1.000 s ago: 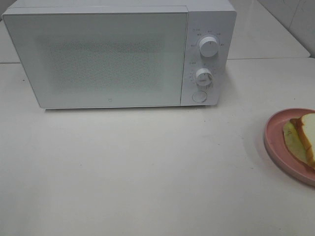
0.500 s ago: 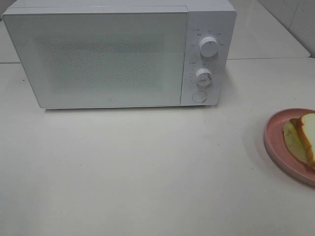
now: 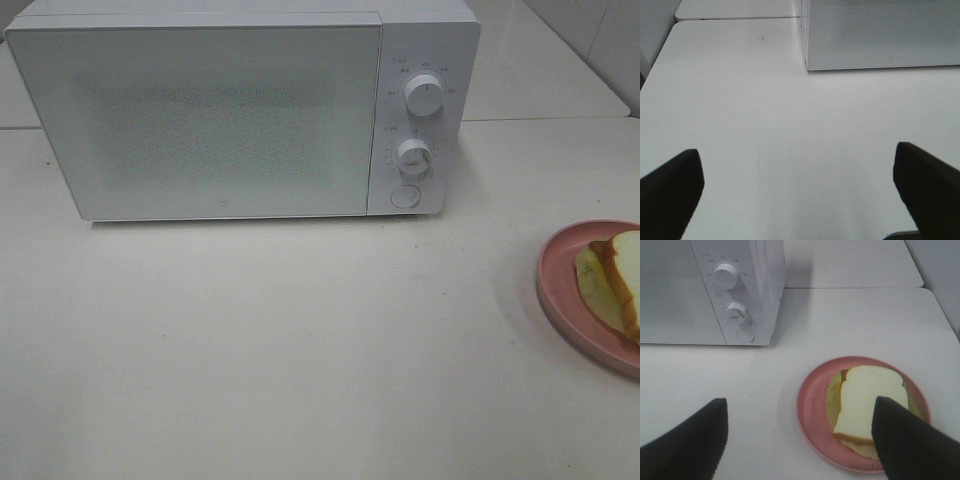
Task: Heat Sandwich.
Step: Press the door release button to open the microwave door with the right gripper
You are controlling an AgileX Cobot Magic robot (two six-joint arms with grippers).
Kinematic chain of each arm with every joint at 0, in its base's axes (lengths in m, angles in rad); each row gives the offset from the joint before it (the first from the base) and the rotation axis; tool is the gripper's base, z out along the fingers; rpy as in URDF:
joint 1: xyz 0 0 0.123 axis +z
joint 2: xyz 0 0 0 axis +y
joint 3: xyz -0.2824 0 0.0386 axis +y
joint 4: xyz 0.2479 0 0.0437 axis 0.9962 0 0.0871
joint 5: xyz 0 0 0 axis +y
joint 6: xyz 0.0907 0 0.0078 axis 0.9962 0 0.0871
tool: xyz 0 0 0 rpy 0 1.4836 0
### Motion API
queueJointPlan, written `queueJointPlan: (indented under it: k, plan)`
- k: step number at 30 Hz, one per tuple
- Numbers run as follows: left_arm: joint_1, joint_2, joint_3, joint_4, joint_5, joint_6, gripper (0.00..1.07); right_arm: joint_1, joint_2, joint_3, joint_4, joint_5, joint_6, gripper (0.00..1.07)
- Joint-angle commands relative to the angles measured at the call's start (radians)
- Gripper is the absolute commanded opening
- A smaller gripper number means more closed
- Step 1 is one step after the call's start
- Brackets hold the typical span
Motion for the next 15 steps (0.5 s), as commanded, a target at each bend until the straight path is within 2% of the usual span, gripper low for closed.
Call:
queueJointPlan:
  k: [1,6,15]
  plan:
    - [-0.003,-0.026,0.002,0.001,-0.004,-0.004,0.98,0.002,0.086,-0.002,0.002,-0.080,-0.007,0.76]
    - [-0.003,-0.026,0.002,0.001,-0.004,-0.004,0.98,0.002,0.150,-0.002,0.002,-0.116,-0.007,0.76]
    - [-0.003,-0.026,0.002,0.001,-0.004,-0.004,0.98,0.002,0.360,-0.002,0.002,-0.269,-0.007,0.76]
